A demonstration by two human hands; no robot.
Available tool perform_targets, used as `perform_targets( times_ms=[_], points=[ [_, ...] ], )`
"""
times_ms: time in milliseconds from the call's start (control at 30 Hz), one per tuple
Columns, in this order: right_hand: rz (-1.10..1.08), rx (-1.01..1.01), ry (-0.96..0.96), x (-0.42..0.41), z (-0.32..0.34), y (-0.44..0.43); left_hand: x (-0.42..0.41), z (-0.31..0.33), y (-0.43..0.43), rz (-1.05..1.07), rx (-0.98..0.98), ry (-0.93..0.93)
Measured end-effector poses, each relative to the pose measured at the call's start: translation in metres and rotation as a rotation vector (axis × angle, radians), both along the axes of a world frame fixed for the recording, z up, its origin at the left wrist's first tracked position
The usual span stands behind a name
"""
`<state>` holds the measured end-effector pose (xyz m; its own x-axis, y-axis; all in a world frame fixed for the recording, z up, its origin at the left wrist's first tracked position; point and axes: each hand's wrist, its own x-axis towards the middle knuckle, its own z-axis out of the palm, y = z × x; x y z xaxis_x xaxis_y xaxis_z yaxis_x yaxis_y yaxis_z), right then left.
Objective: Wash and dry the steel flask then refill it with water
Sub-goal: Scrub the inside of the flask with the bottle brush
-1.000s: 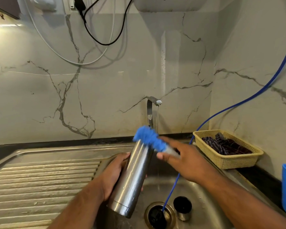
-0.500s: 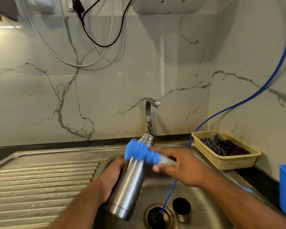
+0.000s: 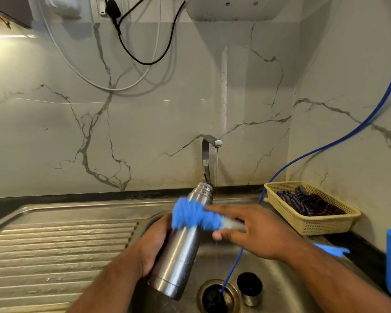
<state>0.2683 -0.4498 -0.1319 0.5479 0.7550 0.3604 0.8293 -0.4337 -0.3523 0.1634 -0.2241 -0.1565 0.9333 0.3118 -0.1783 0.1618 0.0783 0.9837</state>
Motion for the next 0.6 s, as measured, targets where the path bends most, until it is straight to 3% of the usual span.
perform_targets(
  times_ms=[100,233,367,500,600],
  points=[
    [-0.105,0.157,-0.002,0.008,0.001,-0.001,-0.001,0.0,-0.001,-0.007,-0.037,-0.001],
    [0.062,0.007,0.065,0.005,0.001,-0.006,-0.003,0.001,-0.001,-0.047,-0.042,-0.023],
    [-0.089,0.198,0.035,0.014,0.002,-0.006,-0.004,0.001,0.005,-0.1,-0.174,0.002],
    [0.108,-0.007,0.147,0.003,0.005,-0.007,-0.001,0.004,0.004,-0.116,-0.156,-0.01],
    [-0.026,0.142,0.073,0.005,0.004,-0.001,0.0,0.0,0.009,-0.177,-0.233,-0.015]
  ],
)
